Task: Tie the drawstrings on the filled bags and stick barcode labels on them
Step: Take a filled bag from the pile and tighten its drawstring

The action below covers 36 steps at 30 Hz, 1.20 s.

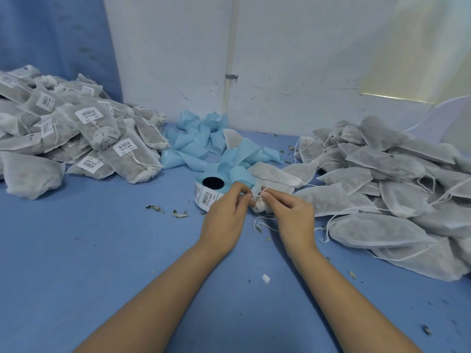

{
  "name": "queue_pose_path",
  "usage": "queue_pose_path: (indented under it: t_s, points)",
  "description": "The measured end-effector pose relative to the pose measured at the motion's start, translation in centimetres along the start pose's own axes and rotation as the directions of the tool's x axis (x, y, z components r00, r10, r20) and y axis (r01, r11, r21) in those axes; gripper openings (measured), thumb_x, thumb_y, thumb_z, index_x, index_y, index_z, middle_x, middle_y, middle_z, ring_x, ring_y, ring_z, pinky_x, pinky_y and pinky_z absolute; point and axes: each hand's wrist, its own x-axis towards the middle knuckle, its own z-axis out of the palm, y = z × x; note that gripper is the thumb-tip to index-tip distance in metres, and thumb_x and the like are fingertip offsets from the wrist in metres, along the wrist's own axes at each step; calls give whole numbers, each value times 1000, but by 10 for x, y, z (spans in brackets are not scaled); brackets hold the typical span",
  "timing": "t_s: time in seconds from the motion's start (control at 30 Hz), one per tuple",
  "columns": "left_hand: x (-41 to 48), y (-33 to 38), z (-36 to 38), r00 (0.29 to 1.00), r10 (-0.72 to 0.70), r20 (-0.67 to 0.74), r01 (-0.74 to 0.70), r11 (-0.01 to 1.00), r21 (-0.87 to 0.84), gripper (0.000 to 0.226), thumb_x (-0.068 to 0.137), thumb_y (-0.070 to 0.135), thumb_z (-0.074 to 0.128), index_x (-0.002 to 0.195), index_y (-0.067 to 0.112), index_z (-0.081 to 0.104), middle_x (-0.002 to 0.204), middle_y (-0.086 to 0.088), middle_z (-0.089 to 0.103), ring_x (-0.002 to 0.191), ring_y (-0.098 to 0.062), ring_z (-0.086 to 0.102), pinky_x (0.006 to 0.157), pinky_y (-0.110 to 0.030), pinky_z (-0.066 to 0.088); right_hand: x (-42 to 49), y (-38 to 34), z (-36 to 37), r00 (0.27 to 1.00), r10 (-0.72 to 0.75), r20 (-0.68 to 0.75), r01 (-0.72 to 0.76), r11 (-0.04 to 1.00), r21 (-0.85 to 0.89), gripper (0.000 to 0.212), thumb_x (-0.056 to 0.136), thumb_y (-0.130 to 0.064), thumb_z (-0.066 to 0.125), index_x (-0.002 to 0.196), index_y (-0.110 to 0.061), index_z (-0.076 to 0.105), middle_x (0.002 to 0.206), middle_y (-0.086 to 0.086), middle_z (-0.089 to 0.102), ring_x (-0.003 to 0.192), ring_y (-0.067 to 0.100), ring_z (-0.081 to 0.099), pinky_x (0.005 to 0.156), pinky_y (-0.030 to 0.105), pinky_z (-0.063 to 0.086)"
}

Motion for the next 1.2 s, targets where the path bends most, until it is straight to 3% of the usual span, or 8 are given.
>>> queue_pose_path:
  t_s: [0.2, 0.4, 0.67, 0.8, 0.87, 0.93, 1.07, 1.2]
  points:
    - [0, 0, -1, 997, -30, -67, 26, 997, -66, 13, 100, 27, 42, 90, 33, 47, 80, 15, 68, 76, -12, 63, 79, -45, 50, -2, -1, 2, 996, -27, 88, 31, 999, -43, 13, 82, -11, 72, 85, -22, 76, 84, -13, 75, 85, 2, 69, 76, 14, 50]
    - [-1, -5, 1, 995, 17, -97, -10, 997, 72, 10, 100, 32, 41, 91, 34, 45, 76, 7, 64, 70, -12, 56, 71, -40, 48, -6, -2, 5, 975, -148, 167, 197, 922, -334, 13, 84, -21, 71, 83, -32, 77, 79, -12, 74, 94, 24, 63, 86, 43, 49]
    - [-4, -2, 4, 974, 191, -119, -164, 964, 207, 12, 98, 21, 47, 96, 18, 58, 90, 11, 54, 81, -5, 48, 68, -23, 39, -10, -2, 10, 976, -179, 124, 217, 849, -482, 3, 83, -18, 67, 80, -17, 69, 70, -14, 60, 81, 17, 54, 73, 29, 43]
    - [-4, 4, 8, 996, 9, -90, -28, 977, -211, 10, 98, 14, 48, 92, 13, 56, 63, 0, 60, 52, -11, 55, 54, -20, 46, -12, -3, 14, 986, -135, 100, 162, 923, -349, 9, 82, -11, 67, 75, -12, 62, 88, 4, 61, 73, -3, 56, 67, 10, 41]
    - [-2, 5, 7, 995, -100, -25, 81, 906, -415, 12, 99, 11, 46, 88, 14, 52, 65, -9, 61, 44, -18, 56, 47, -28, 50, -11, -4, 15, 992, -89, 89, 109, 961, -253, 11, 82, -6, 67, 74, -10, 62, 100, 11, 55, 71, -14, 53, 67, 2, 38]
    - [0, 6, 7, 989, -150, 13, 134, 838, -529, 15, 99, 8, 45, 87, 15, 51, 68, -8, 59, 47, -17, 59, 48, -28, 54, -10, -3, 16, 996, 7, 88, 5, 992, -128, 14, 84, -5, 64, 72, -11, 62, 104, 15, 54, 72, -8, 54, 70, 7, 41]
    - [1, 5, 7, 996, -92, 22, 90, 848, -522, 14, 97, 6, 48, 87, 13, 55, 71, -1, 63, 58, -9, 63, 55, -23, 53, -4, -1, 15, 963, 208, 169, -237, 956, 174, 18, 88, -5, 57, 71, -10, 56, 83, 15, 55, 77, 23, 51, 70, 33, 42]
    - [2, 4, 5, 999, -39, -7, 31, 886, -462, 16, 95, 6, 53, 85, 17, 60, 73, 3, 64, 61, -7, 60, 56, -14, 45, -1, -3, 11, 942, 239, 234, -308, 893, 329, 18, 85, -8, 52, 70, -9, 62, 71, 6, 64, 69, 15, 60, 67, 22, 48]
